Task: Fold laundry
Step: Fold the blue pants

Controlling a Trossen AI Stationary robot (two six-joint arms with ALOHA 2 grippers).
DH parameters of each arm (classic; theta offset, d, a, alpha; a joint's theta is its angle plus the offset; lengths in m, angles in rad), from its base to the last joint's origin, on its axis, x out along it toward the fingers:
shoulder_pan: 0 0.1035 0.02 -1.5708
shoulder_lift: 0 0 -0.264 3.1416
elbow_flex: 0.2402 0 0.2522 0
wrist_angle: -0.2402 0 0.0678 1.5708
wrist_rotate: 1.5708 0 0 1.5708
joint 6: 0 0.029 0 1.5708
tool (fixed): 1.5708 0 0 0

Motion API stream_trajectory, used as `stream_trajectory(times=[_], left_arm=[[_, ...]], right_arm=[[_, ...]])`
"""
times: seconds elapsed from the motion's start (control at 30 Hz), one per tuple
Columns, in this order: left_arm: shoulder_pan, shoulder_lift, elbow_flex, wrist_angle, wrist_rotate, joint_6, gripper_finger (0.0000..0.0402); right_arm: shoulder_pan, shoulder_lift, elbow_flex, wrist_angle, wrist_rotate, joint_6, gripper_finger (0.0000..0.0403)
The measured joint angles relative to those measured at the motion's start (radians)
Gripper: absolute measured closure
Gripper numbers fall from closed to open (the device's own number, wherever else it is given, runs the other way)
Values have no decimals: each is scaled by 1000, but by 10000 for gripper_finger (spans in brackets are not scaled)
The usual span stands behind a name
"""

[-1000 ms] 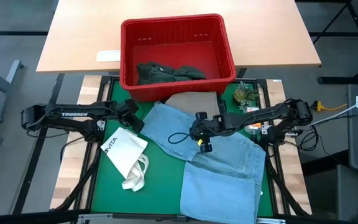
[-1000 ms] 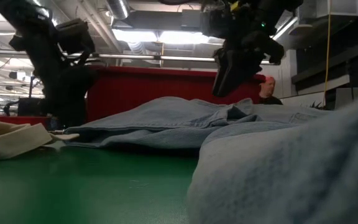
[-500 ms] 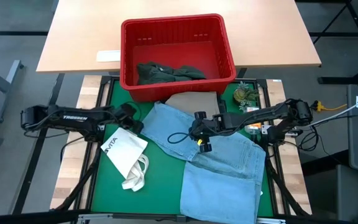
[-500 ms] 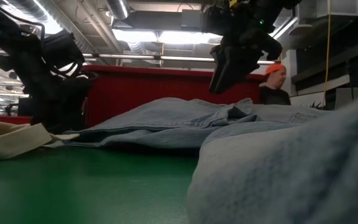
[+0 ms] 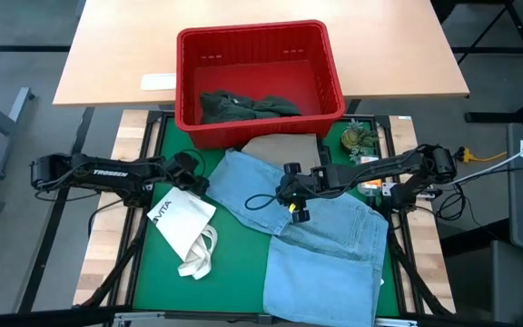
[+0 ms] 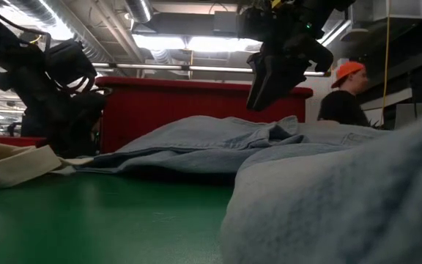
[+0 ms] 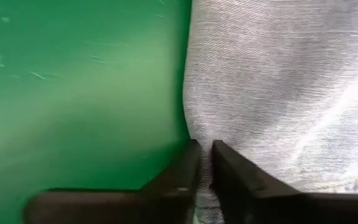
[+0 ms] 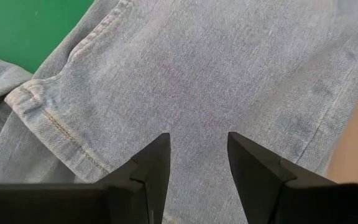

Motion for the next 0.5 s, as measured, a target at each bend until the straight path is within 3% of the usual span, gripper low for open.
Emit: stream_trajectory(times=[0.1,0.5], left_arm=[[-1,0,0,15,10,-5,392],[-1,-73,79,39,51,53,399]], right_arm=[[0,0,0,0,0,0,242],[0,-8,12,-36,0,0,242]])
